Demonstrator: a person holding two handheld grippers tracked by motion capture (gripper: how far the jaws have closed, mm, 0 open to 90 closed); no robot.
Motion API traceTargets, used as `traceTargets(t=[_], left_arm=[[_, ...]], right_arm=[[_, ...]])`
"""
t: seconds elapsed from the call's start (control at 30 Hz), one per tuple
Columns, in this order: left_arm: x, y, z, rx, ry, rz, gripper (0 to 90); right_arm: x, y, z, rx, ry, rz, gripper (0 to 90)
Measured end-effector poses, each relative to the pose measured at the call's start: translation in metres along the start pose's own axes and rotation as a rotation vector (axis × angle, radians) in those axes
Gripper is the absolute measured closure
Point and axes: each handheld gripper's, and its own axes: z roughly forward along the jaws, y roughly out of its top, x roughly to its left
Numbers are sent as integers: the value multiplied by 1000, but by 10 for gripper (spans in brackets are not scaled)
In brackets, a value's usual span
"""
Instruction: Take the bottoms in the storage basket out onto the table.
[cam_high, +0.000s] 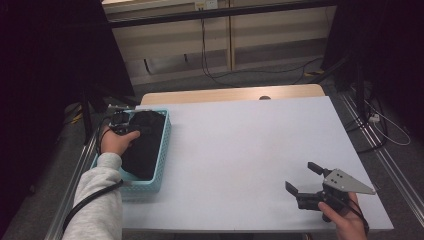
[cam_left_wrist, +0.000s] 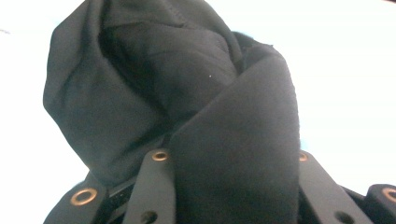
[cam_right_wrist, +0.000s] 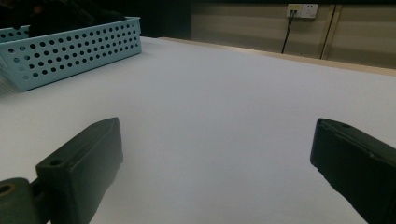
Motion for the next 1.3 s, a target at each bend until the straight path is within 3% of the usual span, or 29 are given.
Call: traceTargets(t=[0.07, 0.17, 0.33, 0.53, 0.9, 1.3], left_arm=[[-5, 6, -6, -19, -14, 21, 691], [-13, 14, -13, -76, -31, 20, 691], [-25, 24, -26, -128, -70, 27, 691], [-44, 32, -39, -189, -114, 75, 691], [-87, 37, -46, -215, -198, 172, 691], [-123, 42, -46, -229, -284, 201, 692]], right_arm=[[0, 0, 0, 1, 0, -2, 19], [0, -1, 0, 2, -3, 0, 19], [0, 0, 0, 1, -3, -2, 19], [0, 0, 0, 0, 0, -2, 19], [1, 0, 1, 3, 3, -7, 19], [1, 0, 2, 4, 0, -4, 19]])
